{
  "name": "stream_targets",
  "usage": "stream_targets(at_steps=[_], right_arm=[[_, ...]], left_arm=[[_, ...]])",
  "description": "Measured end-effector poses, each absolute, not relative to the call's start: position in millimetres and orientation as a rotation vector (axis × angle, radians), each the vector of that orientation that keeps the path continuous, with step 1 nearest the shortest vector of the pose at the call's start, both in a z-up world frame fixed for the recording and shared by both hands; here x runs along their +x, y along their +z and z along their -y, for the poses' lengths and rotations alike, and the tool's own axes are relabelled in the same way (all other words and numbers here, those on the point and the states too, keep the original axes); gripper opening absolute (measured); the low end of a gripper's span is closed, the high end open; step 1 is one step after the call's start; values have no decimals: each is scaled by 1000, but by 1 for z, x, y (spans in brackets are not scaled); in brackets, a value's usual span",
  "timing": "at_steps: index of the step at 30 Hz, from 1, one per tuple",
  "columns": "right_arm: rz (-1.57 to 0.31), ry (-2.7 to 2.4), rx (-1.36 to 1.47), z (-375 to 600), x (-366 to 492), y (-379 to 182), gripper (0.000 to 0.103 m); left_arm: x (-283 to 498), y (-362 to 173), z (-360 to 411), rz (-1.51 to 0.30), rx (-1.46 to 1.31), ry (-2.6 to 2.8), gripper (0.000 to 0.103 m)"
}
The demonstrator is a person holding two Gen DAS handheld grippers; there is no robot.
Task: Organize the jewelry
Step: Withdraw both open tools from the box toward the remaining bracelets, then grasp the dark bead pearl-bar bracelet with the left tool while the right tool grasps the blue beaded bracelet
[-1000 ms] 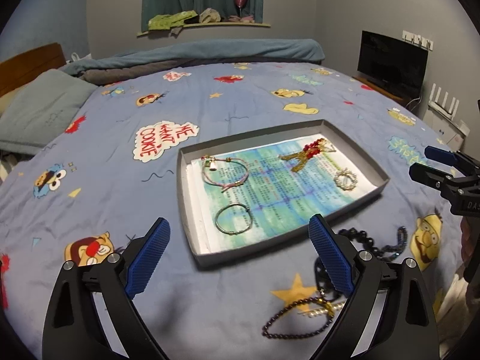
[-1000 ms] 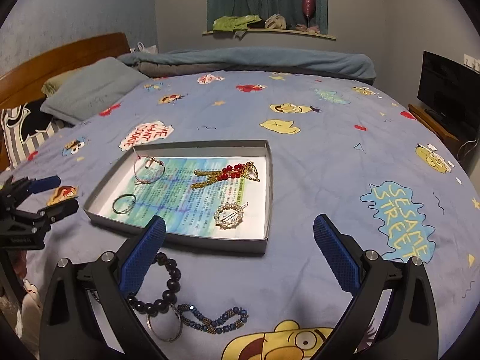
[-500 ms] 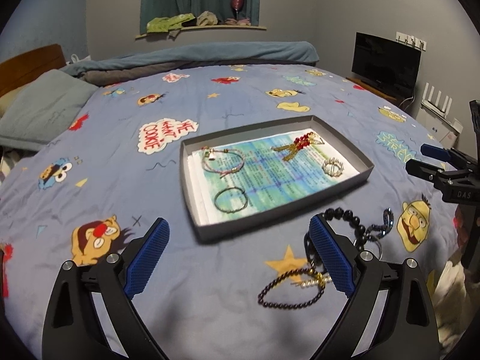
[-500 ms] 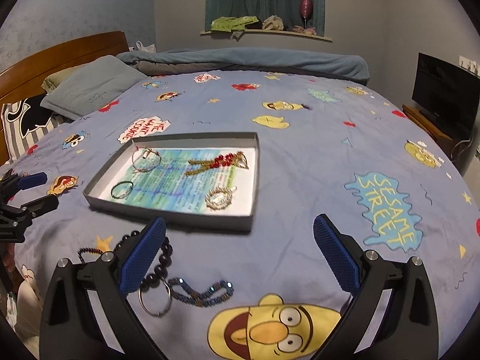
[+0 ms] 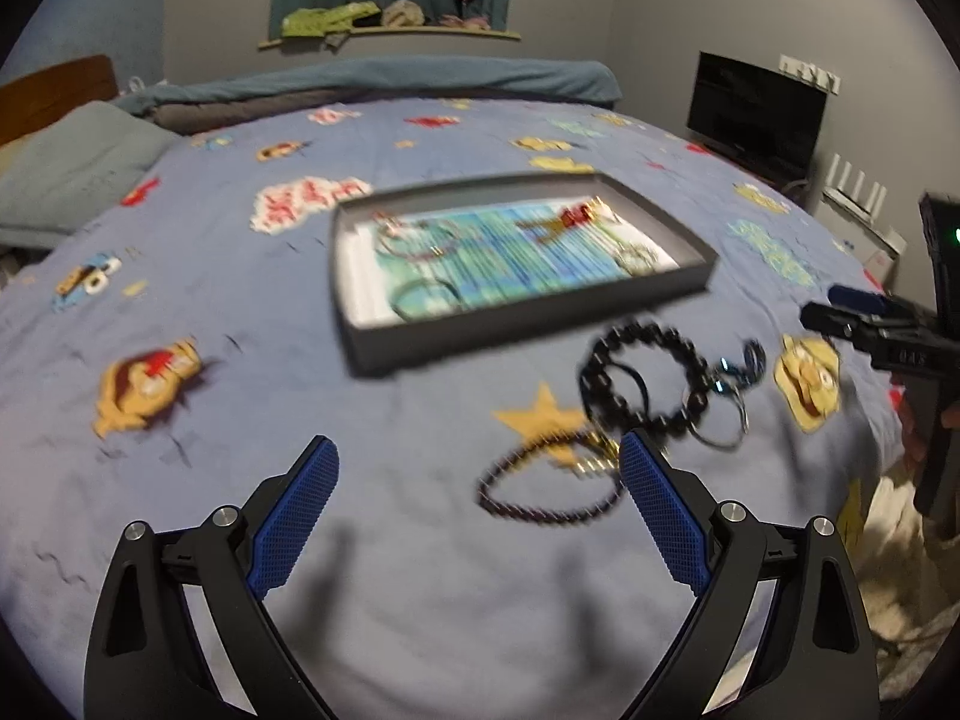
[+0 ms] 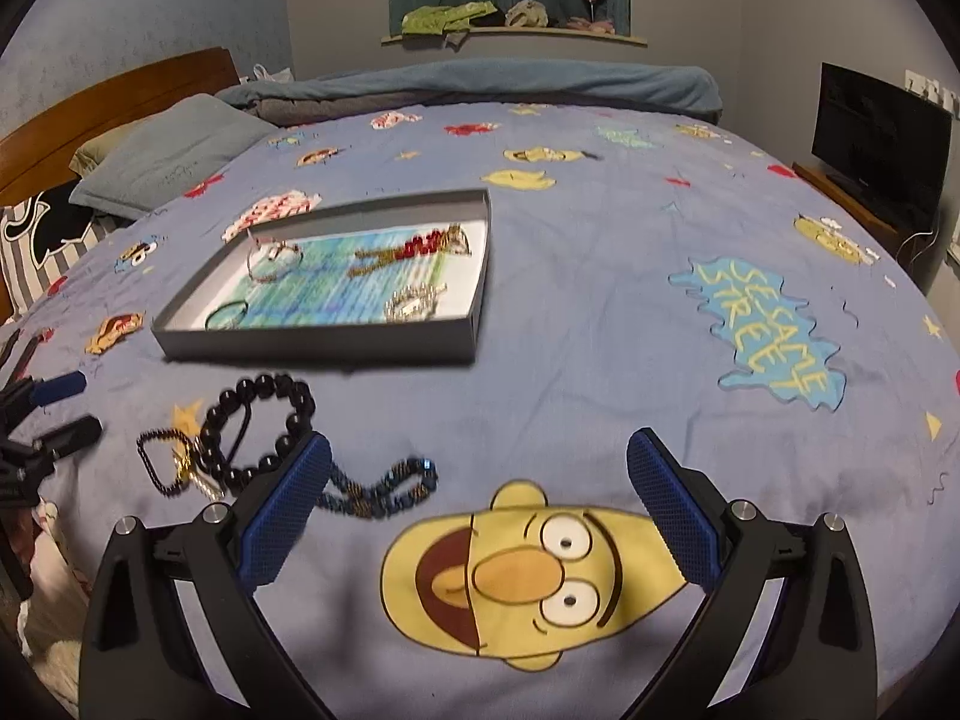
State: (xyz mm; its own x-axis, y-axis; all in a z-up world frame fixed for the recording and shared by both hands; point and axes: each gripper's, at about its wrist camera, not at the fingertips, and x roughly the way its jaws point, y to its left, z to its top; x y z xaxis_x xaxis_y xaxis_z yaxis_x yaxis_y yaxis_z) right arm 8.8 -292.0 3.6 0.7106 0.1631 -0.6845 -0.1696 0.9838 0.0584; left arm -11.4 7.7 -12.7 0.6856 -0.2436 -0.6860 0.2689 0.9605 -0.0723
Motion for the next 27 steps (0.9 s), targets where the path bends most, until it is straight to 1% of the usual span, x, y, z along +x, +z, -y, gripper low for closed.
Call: stream_targets(at_steps=[6,9,12,14,15,17,18,19,20,21,22,24,25,26,27], right_arm=[[-782,209,-10,287,5,-9,98],[-793,223,-15,284,2,-14,98],[-802,234,-22,282,-2,-20,98],[-808,245,-28,280,-3,-23,98],[-813,254,-30,279,-3,-26,97],[-817,260,-31,277,-3,-28,97],[-816,265,-32,276,-2,-30,97],[-812,268,-34,275,-2,-30,97],[-811,267,-39,274,-2,-30,93],[-812,265,-47,273,-2,-31,86],[-817,261,-54,271,-1,-33,83],[-826,261,-51,271,1,-35,68],[-832,263,-43,271,2,-36,64],[-835,264,-38,271,4,-36,58],[-836,266,-35,271,5,-36,55]], left_arm=[[-13,-39,18,-825,67,-328,94],[-14,-44,24,-822,64,-333,94],[-19,-44,32,-796,90,-365,89],[-22,-44,39,-783,128,-375,77],[-22,-44,42,-786,137,-385,74],[-21,-47,46,-800,139,-404,58],[-20,-48,48,-808,141,-409,54],[-19,-50,48,-816,144,-412,47],[-18,-51,49,-820,147,-412,41],[-18,-53,49,-825,151,-415,39],[-17,-54,50,-829,155,-417,34],[-18,-54,49,-832,163,-414,30],[-18,-55,49,-836,167,-413,27],[-18,-55,48,-840,167,-415,21],[-17,-55,47,-845,166,-417,19]])
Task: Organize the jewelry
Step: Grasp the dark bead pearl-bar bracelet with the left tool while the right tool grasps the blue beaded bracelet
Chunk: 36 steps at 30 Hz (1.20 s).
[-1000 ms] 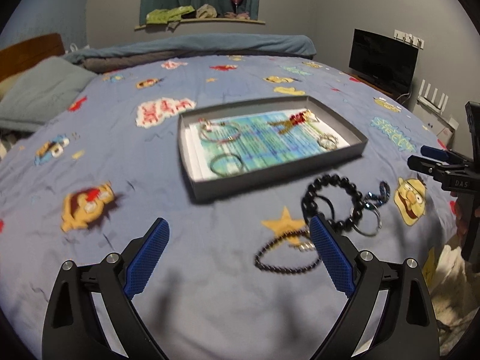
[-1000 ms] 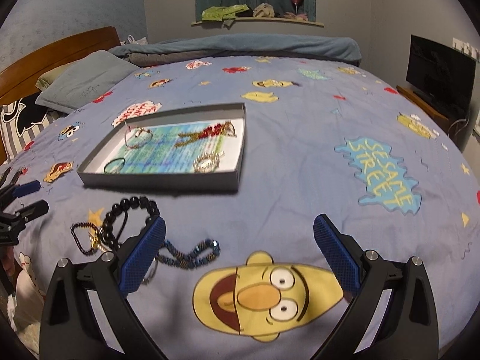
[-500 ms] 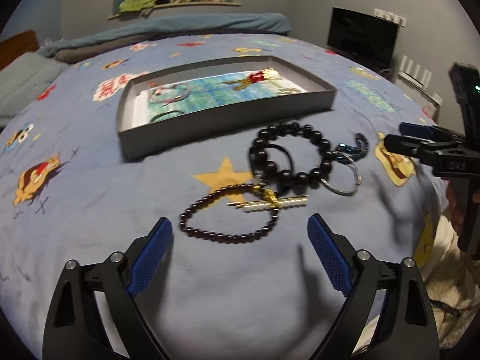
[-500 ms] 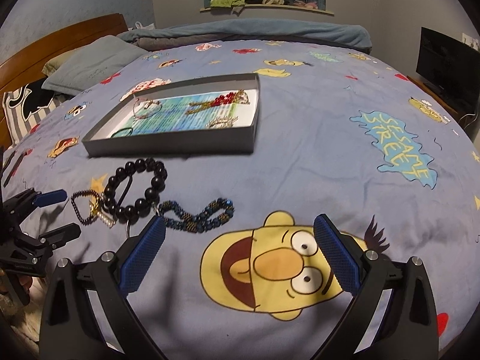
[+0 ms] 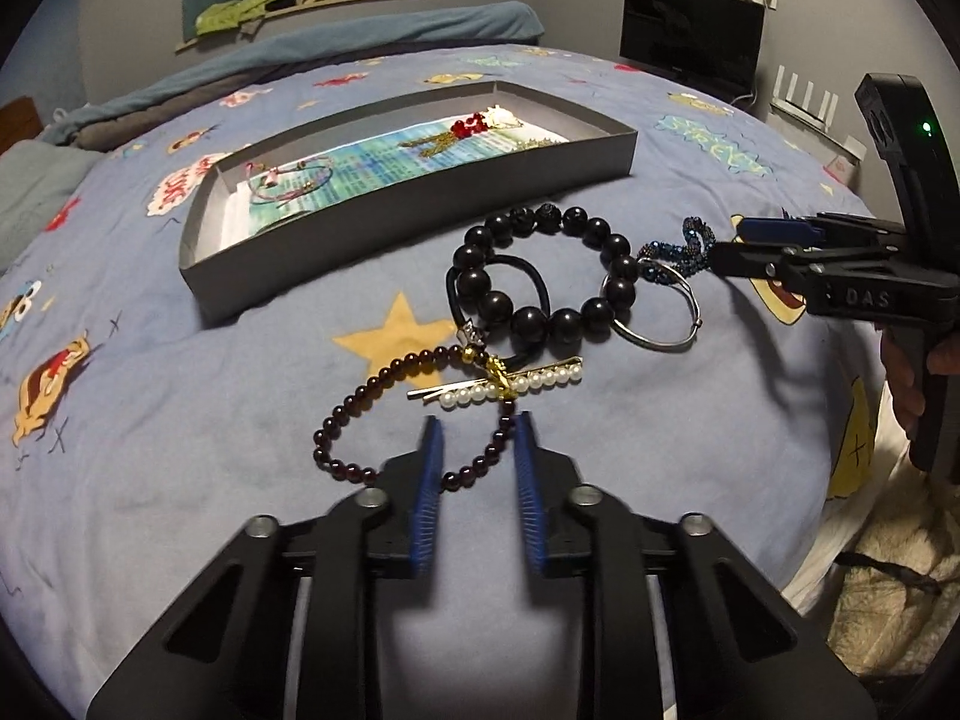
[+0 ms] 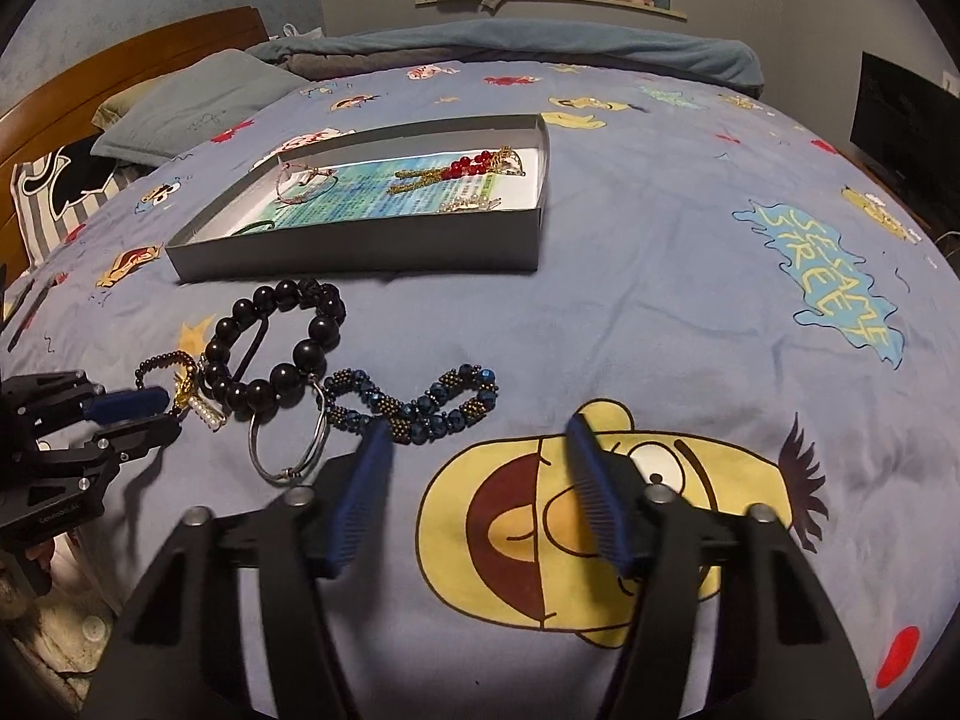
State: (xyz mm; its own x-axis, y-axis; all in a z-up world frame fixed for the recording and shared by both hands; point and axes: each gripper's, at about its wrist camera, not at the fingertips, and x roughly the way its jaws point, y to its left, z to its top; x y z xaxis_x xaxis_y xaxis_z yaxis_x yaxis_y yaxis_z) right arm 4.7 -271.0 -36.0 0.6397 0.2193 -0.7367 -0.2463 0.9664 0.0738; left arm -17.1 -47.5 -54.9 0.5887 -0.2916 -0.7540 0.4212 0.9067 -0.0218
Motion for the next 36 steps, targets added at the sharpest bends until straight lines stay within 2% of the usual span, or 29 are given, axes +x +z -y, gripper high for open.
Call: stream_targets(at_steps=[2,6,17,19,21,22,36], right_arm=[[-833,274,-25,271,6,-34,45],[-834,270,-4,274,13,-29,31],[-897,275,-12,270,34,-40,30],[-906,288,5,271,35,-42,24],[-910,302,17,272,35,-43,9],[-908,305,14,271,34,-43,7],[-738,290,-30,276,18,6,7]], left_arm=[[-17,-54,45,-848,166,-419,9],[-15,-53,39,-852,158,-403,7],[-12,-48,21,-853,119,-383,6],[-12,-47,21,-850,119,-382,6],[-12,-47,20,-849,118,-382,6],[-12,-46,20,-847,118,-382,6],[-15,-16,10,-775,104,-374,6]])
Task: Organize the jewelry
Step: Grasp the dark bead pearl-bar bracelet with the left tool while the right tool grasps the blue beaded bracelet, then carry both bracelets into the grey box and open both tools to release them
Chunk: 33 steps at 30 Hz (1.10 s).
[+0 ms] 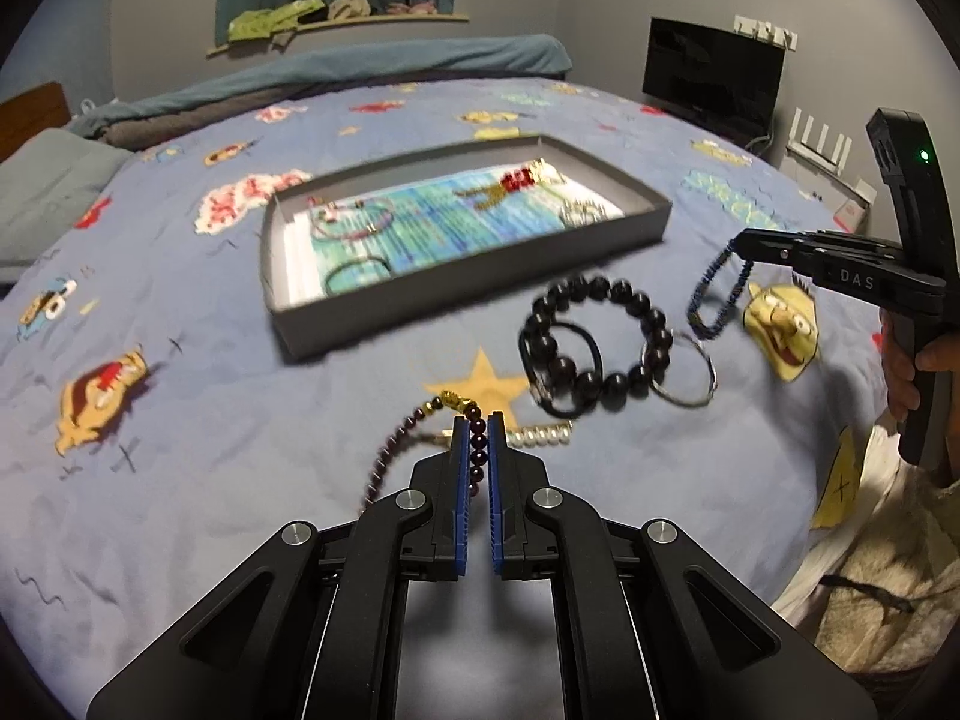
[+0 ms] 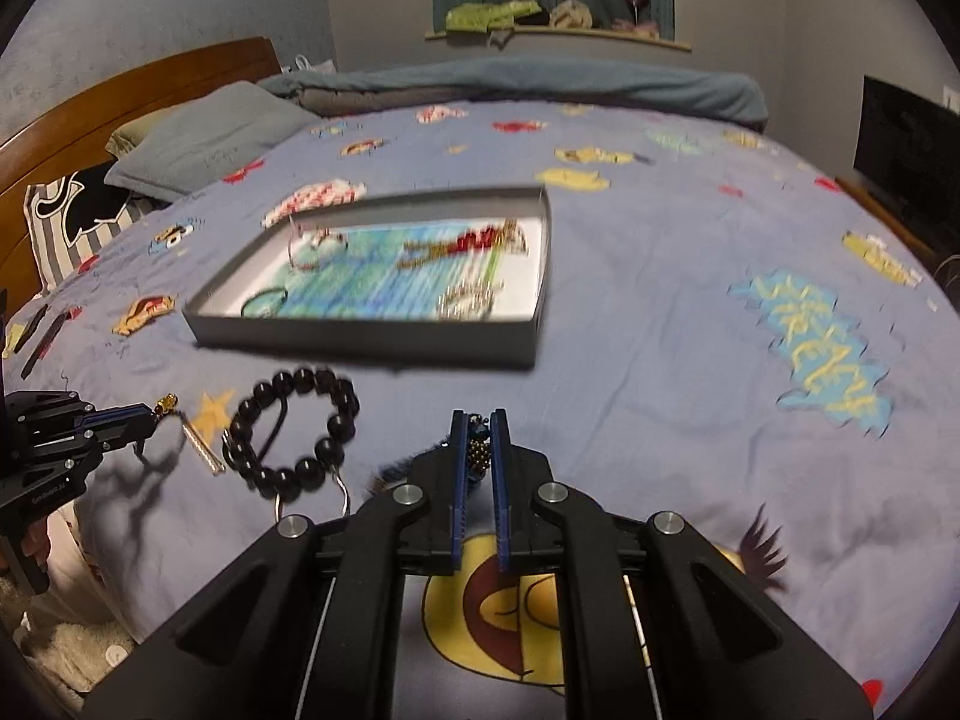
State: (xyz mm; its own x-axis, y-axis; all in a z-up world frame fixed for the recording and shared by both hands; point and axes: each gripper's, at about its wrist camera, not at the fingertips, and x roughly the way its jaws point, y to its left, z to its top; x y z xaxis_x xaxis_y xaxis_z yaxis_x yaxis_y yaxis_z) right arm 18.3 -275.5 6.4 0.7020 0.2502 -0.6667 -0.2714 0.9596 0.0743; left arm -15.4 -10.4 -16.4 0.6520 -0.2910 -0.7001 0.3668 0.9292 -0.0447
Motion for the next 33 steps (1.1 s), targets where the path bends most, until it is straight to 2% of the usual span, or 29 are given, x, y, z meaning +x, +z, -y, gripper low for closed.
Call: stream_targets(at_steps=[18,33], right_arm=[[-652,300,-47,268,50,57,7],[-599,353,-73,225,96,79,7]], left_arm=[[21,44,-23,-673,-23,-339,6],[84,49,-5,-667,0,-345,6]])
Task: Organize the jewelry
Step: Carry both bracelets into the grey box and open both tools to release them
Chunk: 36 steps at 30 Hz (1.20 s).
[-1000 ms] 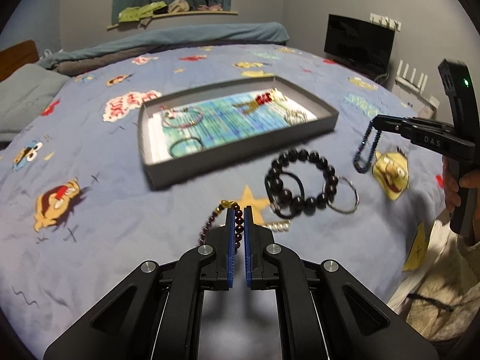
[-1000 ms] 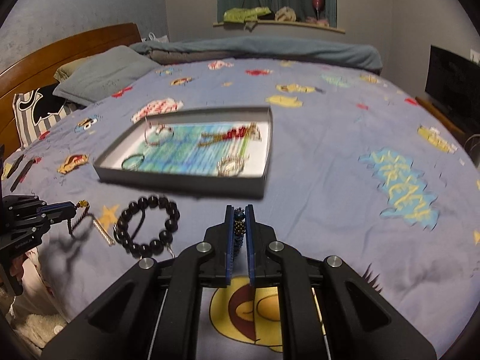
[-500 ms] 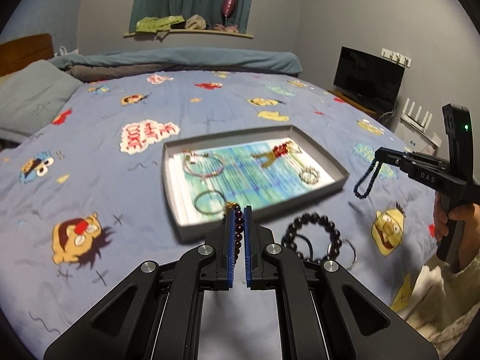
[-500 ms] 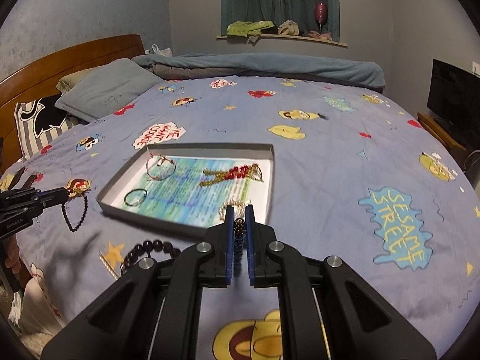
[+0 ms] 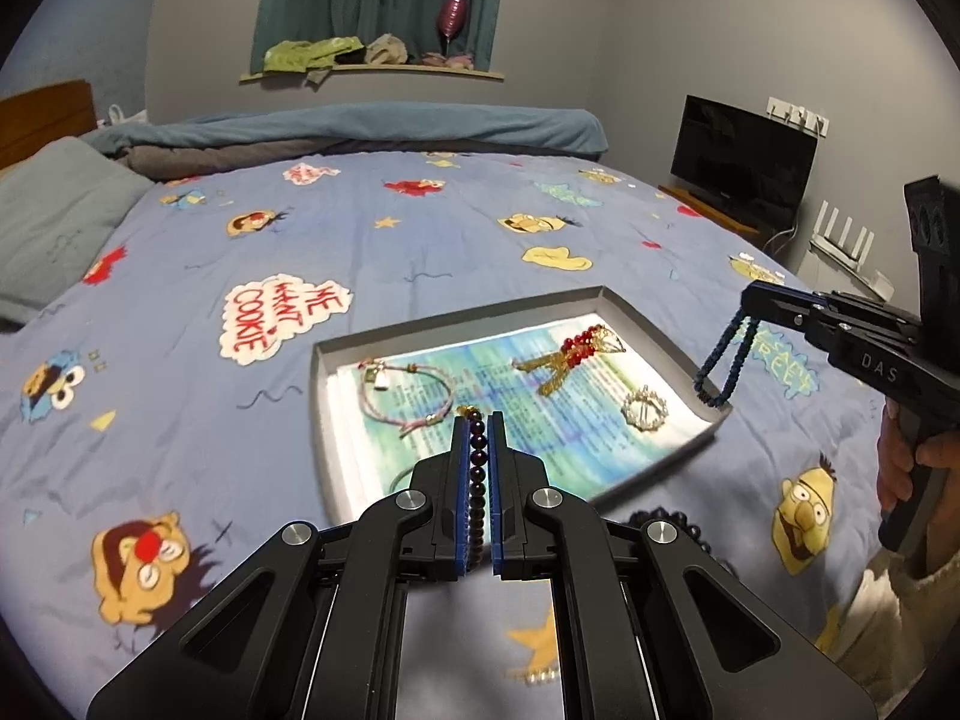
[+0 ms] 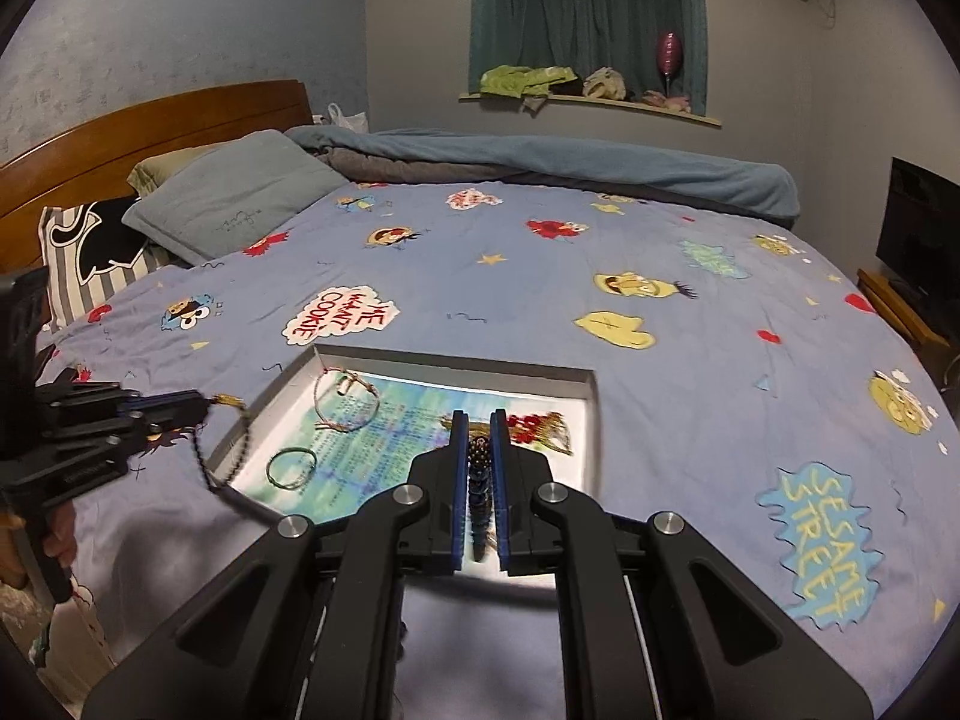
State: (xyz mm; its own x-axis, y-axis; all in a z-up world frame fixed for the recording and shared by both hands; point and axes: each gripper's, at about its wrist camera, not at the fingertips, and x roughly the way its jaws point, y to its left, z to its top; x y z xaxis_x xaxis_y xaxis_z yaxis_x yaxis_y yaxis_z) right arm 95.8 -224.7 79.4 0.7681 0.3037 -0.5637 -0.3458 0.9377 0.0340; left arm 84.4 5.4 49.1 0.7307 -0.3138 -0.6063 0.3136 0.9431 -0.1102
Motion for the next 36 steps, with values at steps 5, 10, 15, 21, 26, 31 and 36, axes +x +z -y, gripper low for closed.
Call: stream_targets(at_steps=[5,10,15,21,26,31,36], right_arm=[[-625,395,-70,203,112,67,7],[-650,464,-49,188,124,53,7],[-715,472,-63,186,139,25,7],[-755,433,-49,199,154,4,7],[-774,411,-30,209,167,-7,7],[-786,391,-23,213,181,-13,7],[-794,354,3,222,193,-17,7]], left_arm=[[109,39,12,-688,17,-349,6],[133,22,21,-734,1,-363,6],[146,1,32,-776,4,-386,6],[153,-14,37,-804,10,-401,6],[158,-24,40,-833,13,-410,6],[165,-34,39,-864,3,-402,6],[173,-40,34,-884,-13,-382,6]])
